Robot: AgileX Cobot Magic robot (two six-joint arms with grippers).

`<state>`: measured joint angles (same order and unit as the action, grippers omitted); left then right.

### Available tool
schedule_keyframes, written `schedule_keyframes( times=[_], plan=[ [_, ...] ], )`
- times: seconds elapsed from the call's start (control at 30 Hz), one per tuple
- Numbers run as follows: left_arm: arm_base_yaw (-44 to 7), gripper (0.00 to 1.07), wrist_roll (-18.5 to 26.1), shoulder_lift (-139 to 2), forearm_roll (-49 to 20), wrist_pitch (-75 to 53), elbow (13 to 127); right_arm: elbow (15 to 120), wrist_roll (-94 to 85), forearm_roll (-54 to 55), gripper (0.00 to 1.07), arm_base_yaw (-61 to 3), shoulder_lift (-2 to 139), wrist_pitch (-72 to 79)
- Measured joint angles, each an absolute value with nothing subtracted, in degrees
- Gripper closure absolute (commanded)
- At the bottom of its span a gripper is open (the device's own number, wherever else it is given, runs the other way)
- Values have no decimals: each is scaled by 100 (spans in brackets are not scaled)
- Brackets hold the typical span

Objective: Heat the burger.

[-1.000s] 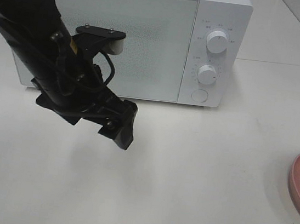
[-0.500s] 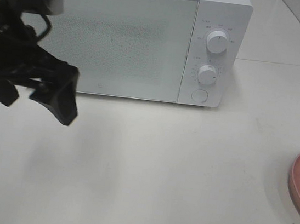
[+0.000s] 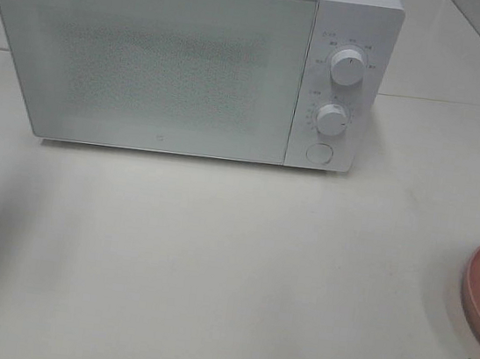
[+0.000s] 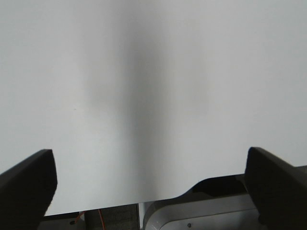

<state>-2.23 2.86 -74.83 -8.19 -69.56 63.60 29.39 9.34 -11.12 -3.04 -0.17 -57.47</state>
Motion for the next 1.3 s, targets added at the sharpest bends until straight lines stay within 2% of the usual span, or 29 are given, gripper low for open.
schedule_keyframes(
  times=[0.1,0.23,0.43,0.7,1.1,1.3],
  plan=[
    [52,7,321,-7185,-819,-6950,6291,2939,934,-1112,32,-304,-17,-5747],
    [155,7,321,-6749,-859,-6956,5970,2939,934,-1112,32,-304,-17,-5747],
    [160,7,321,-5924,-842,-6939,4939,2939,934,-1112,32,-304,-17,-5747],
    [160,7,539,-4601,-636,-6348,3289,2939,934,-1112,32,-304,-17,-5747],
    [160,7,550,-3358,-607,-6022,2916,2939,934,-1112,32,-304,-17,-5747],
    [160,7,550,-2469,-854,-5959,2899,2939,934,-1112,32,-304,-17,-5747]
  ],
)
